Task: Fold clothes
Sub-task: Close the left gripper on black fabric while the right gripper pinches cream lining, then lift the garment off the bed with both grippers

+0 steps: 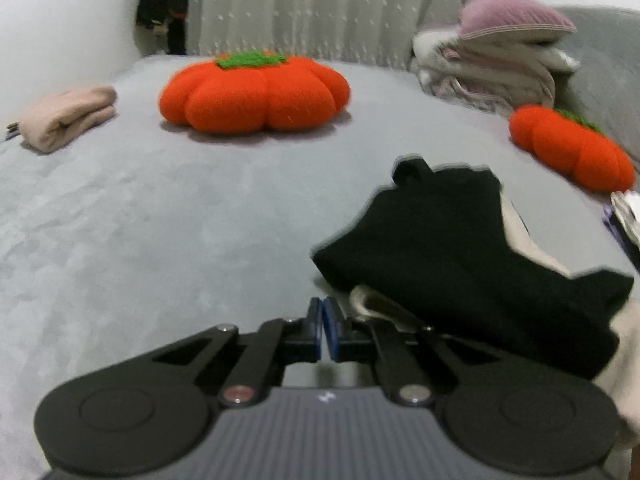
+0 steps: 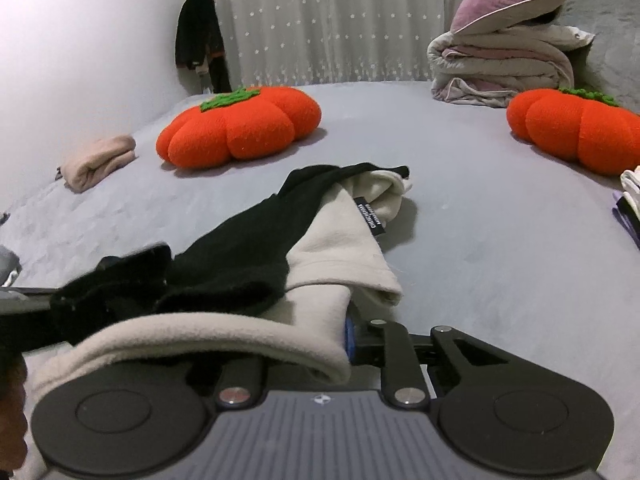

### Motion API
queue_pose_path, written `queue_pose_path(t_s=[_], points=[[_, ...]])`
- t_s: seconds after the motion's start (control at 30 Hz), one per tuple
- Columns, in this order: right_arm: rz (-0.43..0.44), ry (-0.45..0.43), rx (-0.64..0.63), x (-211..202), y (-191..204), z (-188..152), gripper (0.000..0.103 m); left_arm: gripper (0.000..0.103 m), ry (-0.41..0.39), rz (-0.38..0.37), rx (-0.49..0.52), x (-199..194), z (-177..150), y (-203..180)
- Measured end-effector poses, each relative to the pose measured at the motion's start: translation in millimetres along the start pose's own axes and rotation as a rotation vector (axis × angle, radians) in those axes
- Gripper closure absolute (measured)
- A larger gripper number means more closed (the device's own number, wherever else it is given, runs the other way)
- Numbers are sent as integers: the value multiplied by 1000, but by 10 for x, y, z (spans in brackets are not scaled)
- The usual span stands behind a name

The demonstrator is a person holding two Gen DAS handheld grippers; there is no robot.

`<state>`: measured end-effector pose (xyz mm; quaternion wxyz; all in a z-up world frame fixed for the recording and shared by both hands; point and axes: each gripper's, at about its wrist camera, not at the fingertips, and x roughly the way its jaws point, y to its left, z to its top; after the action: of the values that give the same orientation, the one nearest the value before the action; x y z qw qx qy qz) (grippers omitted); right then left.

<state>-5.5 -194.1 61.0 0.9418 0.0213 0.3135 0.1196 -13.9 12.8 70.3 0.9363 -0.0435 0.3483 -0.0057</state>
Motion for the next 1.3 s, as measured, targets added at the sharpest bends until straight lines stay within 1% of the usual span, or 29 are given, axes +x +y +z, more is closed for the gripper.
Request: queue_pose_path(t_s=[0.07, 0.17, 0.23, 0.27, 0.3, 0.33, 0.37, 0.4, 0.43, 0.47, 0.5, 0.53, 0.57, 0.6, 0.63, 0.7, 0.87, 1.0, 1.1, 1.2, 1.3], points=[[5, -20, 13, -40, -28, 17, 86, 99, -15, -7, 2, -28, 27, 26], [23, -91, -5, -170, -5, 56, 87, 99, 7, -34, 22, -23, 25, 7], [30, -136, -33, -251, 35, 78, 87, 96, 17, -47, 45, -22, 3, -33], [30, -150, -43, -277, 51, 81, 88, 93, 19, -56, 60, -27, -5, -60], [31, -161, -51, -297, 64, 84, 88, 84, 18, -69, 73, -35, -12, -88], [32, -170, -57, -312, 70, 87, 88, 77, 16, -81, 85, -47, -18, -112], [35, -176, -58, -323, 68, 92, 88, 67, 9, -91, 92, -67, -25, -131], [37, -183, -60, -333, 65, 97, 88, 61, 1, -101, 102, -88, -34, -156], [40, -189, -61, -343, 63, 102, 88, 58, -6, -110, 115, -107, -44, -183], [41, -194, -63, -352, 61, 109, 88, 53, -13, -119, 127, -124, -54, -204], [42, -199, -64, -360, 58, 118, 88, 45, -19, -129, 140, -141, -70, -224], [43, -204, -65, -366, 53, 124, 88, 40, -25, -143, 155, -159, -86, -244], [44, -210, -62, -375, 46, 131, 88, 30, -33, -158, 169, -182, -102, -264], [47, -216, -56, -388, 37, 144, 88, 23, -44, -175, 184, -214, -118, -285], [50, -223, -49, -401, 23, 154, 88, 20, -57, -193, 201, -250, -132, -310], [56, -240, -31, -432, -12, 180, 88, 9, -77, -226, 241, -313, -166, -367], [67, -269, -12, -498, -59, 220, 88, 2, -152, -292, 373, -462, -299, -552], [117, -272, -45, -521, 17, 201, 88, 1, -205, -321, 453, -539, -395, -696], [184, -292, -93, -573, 93, 182, 88, 1, -220, -306, 482, -542, -416, -750], [291, -311, -127, -668, 147, 157, 88, 1, -231, -289, 467, -566, -406, -743], [377, -315, -204, -743, 233, 109, 88, 1, -241, -262, 450, -561, -366, -704]])
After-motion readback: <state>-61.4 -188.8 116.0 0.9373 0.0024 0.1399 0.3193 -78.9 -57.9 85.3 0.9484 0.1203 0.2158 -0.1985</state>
